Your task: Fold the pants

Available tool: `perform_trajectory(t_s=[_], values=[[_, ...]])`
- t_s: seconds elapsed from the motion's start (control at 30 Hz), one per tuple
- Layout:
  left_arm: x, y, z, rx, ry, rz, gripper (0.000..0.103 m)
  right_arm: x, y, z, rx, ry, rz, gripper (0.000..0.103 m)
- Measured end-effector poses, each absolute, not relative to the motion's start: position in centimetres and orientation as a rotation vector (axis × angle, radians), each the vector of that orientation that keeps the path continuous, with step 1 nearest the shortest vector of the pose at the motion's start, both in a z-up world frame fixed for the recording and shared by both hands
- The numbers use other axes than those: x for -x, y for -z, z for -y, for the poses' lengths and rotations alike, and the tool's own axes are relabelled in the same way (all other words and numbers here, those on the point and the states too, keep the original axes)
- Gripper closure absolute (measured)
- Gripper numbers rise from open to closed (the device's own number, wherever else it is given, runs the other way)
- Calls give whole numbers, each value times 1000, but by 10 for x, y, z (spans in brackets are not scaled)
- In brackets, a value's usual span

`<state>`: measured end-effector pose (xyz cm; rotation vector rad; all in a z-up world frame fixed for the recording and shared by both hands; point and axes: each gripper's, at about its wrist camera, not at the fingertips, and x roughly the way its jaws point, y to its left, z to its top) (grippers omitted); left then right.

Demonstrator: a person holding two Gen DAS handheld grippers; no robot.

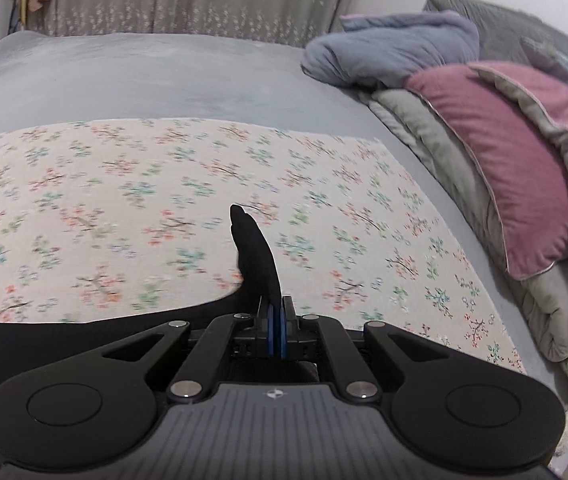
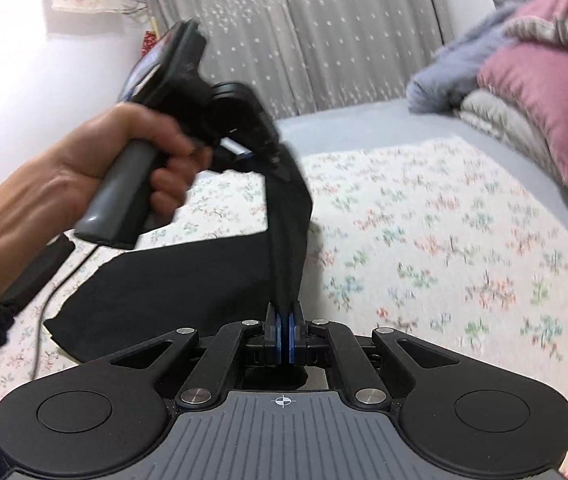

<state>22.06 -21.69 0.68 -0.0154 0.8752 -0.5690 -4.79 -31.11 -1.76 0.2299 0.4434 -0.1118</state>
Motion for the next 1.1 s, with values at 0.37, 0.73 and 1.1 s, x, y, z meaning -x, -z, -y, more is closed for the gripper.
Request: perform_trajectory(t_s=[0.37,0.73,1.1], values=[[-250,-15,111,105,576,-767,89,8,3,179,128,12,-318,98],[-281,33,6,245,504,-774,90,-58,27,65,309,-162,-380,98],[-298,57,-57,349,502,-859,90,-87,39,17,374,-192,-434,98]])
